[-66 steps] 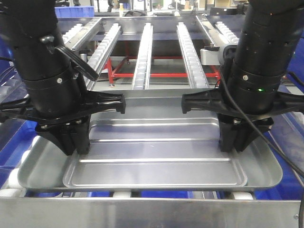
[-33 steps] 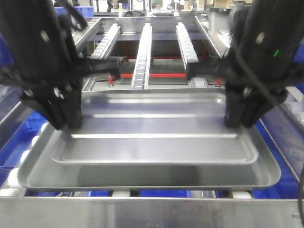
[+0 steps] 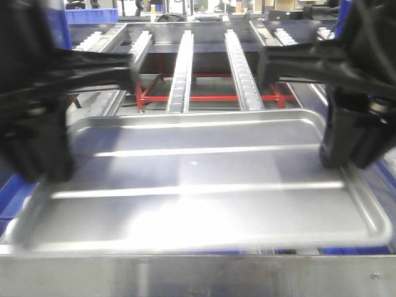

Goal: Grab silver tray and place in blue box
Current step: 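Lift the gripped tray with both grippers and pull it toward the robot, then hold the tray level in both grippers while the base turns away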

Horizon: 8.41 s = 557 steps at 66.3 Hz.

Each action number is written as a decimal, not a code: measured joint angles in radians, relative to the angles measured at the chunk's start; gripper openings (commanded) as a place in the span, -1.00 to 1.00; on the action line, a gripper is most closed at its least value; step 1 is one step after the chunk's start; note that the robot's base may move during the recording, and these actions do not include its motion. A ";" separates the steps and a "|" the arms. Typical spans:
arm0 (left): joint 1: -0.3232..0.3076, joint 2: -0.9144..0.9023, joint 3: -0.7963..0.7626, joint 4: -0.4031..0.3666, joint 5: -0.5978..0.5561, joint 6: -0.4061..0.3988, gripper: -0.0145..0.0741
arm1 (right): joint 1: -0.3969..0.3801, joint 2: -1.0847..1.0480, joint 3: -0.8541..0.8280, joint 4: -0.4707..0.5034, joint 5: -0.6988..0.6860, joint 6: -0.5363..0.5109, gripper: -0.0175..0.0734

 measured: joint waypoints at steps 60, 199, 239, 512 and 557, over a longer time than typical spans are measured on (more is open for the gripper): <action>-0.073 -0.032 0.018 0.041 0.051 -0.080 -0.91 | 0.145 -0.025 0.023 -0.088 0.064 0.156 -0.48; -0.075 -0.032 0.018 0.036 0.042 -0.083 -0.91 | 0.145 -0.025 0.023 -0.090 0.092 0.159 -0.48; -0.077 -0.032 0.018 0.024 0.022 -0.083 -0.91 | 0.151 -0.025 0.023 -0.088 0.142 0.160 -0.48; -0.081 -0.032 0.018 0.013 0.003 -0.081 -0.91 | 0.152 -0.026 0.022 -0.085 0.183 0.162 -0.48; -0.081 -0.032 0.018 0.013 0.001 -0.081 -0.91 | 0.152 -0.026 0.022 -0.085 0.184 0.162 -0.48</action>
